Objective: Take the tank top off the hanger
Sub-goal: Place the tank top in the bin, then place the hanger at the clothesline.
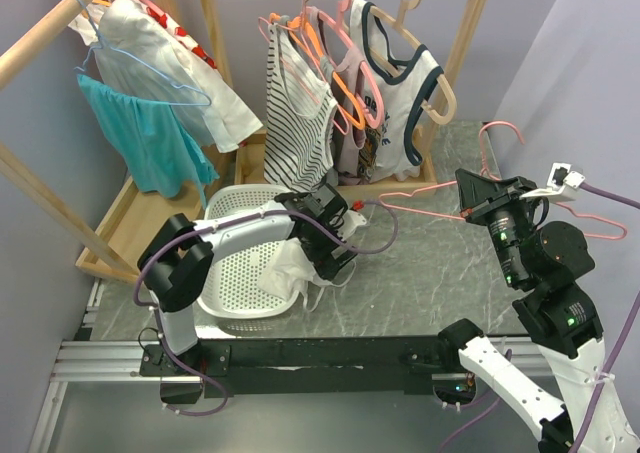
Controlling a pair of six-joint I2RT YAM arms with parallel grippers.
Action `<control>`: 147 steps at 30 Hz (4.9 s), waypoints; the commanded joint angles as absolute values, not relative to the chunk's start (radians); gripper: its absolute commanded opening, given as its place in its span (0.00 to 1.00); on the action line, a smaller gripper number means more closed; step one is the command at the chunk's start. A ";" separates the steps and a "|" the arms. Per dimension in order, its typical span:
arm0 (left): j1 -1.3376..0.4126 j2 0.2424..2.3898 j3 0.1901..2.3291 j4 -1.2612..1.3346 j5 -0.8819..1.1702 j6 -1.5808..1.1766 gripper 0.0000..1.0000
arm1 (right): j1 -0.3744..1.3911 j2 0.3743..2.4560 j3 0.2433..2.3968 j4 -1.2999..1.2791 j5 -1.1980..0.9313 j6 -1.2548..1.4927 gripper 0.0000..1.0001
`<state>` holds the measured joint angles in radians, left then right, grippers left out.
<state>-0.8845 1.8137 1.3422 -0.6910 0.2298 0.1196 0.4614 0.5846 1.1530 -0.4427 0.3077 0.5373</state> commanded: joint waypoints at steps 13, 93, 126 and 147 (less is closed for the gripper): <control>-0.908 1.874 1.428 -0.753 0.147 0.110 0.31 | 0.460 0.561 1.175 -0.419 0.364 0.511 0.02; -0.765 1.186 1.169 -0.008 0.612 -0.261 0.99 | 0.448 0.752 1.143 -0.229 -0.230 0.759 0.00; -0.767 1.215 1.137 -0.097 0.703 -0.253 0.10 | 0.261 0.761 0.968 0.100 -0.563 1.028 0.00; -0.767 1.132 1.203 -0.212 0.684 -0.198 0.01 | 0.259 0.681 1.049 -0.144 -0.410 0.833 0.77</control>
